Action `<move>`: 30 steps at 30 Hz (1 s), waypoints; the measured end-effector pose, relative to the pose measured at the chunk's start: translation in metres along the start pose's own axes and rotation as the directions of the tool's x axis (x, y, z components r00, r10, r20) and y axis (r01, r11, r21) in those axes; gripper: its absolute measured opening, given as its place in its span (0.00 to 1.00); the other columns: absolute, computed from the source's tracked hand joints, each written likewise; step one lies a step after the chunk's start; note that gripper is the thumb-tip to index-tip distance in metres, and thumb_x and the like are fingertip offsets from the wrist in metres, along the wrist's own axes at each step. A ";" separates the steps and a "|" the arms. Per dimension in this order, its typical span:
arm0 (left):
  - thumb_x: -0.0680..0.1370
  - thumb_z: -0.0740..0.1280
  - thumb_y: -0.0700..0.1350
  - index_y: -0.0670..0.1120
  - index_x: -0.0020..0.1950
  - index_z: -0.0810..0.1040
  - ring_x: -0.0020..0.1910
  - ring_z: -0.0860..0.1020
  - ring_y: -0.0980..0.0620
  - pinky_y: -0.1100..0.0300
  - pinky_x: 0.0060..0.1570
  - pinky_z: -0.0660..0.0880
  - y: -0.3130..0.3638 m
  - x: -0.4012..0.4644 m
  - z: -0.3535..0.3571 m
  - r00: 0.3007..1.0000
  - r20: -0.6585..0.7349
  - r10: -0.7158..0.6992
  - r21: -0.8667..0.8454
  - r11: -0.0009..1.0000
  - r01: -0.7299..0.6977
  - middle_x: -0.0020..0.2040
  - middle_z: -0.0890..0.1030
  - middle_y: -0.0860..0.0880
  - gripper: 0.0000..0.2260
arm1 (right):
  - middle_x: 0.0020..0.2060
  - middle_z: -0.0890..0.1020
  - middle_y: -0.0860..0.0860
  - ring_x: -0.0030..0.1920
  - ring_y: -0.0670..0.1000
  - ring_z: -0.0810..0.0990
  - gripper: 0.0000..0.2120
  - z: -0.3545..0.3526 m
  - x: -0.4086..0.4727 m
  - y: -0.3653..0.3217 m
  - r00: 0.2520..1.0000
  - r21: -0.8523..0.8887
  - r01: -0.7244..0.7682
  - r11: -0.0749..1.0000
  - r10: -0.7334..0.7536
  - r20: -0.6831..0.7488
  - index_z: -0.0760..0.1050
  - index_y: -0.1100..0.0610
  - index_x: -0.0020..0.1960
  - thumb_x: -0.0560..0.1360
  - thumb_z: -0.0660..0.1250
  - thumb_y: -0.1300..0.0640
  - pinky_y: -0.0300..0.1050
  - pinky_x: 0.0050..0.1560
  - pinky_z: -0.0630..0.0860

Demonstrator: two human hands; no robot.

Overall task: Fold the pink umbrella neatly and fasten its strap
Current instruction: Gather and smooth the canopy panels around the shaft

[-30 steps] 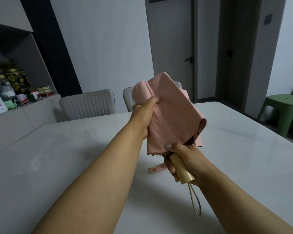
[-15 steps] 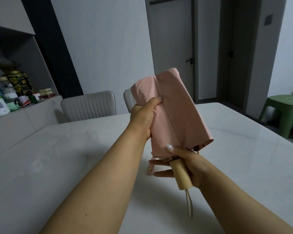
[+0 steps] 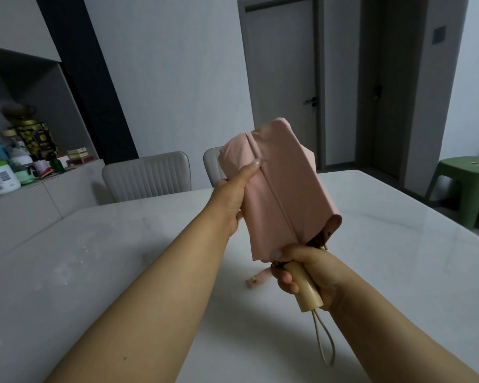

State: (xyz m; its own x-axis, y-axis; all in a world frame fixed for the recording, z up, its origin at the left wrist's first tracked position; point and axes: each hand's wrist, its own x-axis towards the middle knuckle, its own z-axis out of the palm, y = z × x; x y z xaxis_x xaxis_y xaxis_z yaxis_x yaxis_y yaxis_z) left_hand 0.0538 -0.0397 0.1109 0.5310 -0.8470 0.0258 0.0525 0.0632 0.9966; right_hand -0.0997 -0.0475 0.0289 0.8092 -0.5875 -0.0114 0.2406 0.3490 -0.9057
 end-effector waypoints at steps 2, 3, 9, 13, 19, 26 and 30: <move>0.65 0.73 0.66 0.44 0.76 0.60 0.67 0.72 0.44 0.54 0.65 0.68 0.012 0.005 -0.005 0.978 -0.144 0.149 0.176 0.977 -0.123 0.72 0.70 0.46 0.47 | 0.25 0.71 0.57 0.20 0.50 0.69 0.03 -0.002 0.001 0.001 0.998 -0.045 -0.021 0.999 0.018 -0.065 0.74 0.69 0.43 0.72 0.63 0.70 0.39 0.21 0.69; 0.67 0.70 0.67 0.42 0.76 0.59 0.70 0.70 0.42 0.53 0.64 0.67 0.021 0.005 -0.007 0.952 -0.200 0.231 0.294 0.941 -0.167 0.74 0.67 0.44 0.47 | 0.24 0.72 0.57 0.20 0.50 0.70 0.03 -0.002 0.002 0.002 0.996 -0.065 -0.036 0.997 0.030 -0.089 0.74 0.69 0.43 0.73 0.62 0.70 0.39 0.21 0.69; 0.80 0.56 0.57 0.43 0.40 0.73 0.46 0.72 0.42 0.52 0.50 0.70 0.077 0.009 -0.006 0.884 -0.054 0.465 0.642 0.694 -0.326 0.40 0.73 0.46 0.20 | 0.24 0.72 0.57 0.20 0.50 0.70 0.04 -0.001 0.004 0.003 0.988 -0.120 -0.068 0.990 0.050 -0.148 0.74 0.69 0.41 0.73 0.62 0.70 0.39 0.22 0.68; 0.82 0.55 0.56 0.45 0.52 0.76 0.52 0.74 0.45 0.51 0.61 0.71 0.088 0.013 0.008 0.906 0.064 0.419 0.678 0.648 -0.347 0.51 0.75 0.47 0.16 | 0.24 0.72 0.57 0.21 0.51 0.70 0.03 0.000 0.006 0.005 0.983 -0.130 -0.081 0.988 0.057 -0.176 0.74 0.68 0.41 0.72 0.61 0.69 0.39 0.22 0.68; 0.81 0.55 0.59 0.40 0.66 0.75 0.64 0.74 0.42 0.51 0.63 0.68 0.090 0.017 0.019 0.943 0.105 0.317 0.707 0.642 -0.294 0.65 0.76 0.41 0.26 | 0.22 0.72 0.57 0.19 0.51 0.69 0.07 0.000 0.004 0.004 0.984 -0.209 -0.063 0.976 0.025 -0.179 0.73 0.67 0.37 0.73 0.61 0.70 0.39 0.22 0.67; 0.74 0.68 0.50 0.43 0.52 0.80 0.45 0.79 0.48 0.58 0.43 0.73 0.092 0.022 0.022 0.961 0.112 0.252 0.616 0.742 -0.266 0.45 0.81 0.48 0.13 | 0.23 0.73 0.57 0.21 0.51 0.71 0.04 -0.001 0.006 0.005 0.977 -0.213 -0.090 0.973 0.044 -0.210 0.74 0.67 0.38 0.72 0.64 0.68 0.40 0.23 0.68; 0.72 0.68 0.40 0.45 0.36 0.78 0.32 0.75 0.51 0.62 0.36 0.71 0.097 0.022 0.020 0.966 0.088 0.245 0.443 0.859 -0.258 0.32 0.78 0.50 0.05 | 0.22 0.73 0.57 0.20 0.50 0.72 0.03 -0.003 0.006 0.002 0.976 -0.220 -0.098 0.971 0.051 -0.210 0.74 0.67 0.40 0.72 0.64 0.68 0.38 0.23 0.67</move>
State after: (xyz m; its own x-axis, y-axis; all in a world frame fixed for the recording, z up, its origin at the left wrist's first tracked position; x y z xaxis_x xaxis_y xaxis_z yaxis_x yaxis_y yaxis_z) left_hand 0.0536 -0.0623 0.2097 0.4510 -0.8488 0.2759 -0.4664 0.0395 0.8837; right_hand -0.0955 -0.0523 0.0257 0.6902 -0.7087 -0.1465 0.0363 0.2360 -0.9711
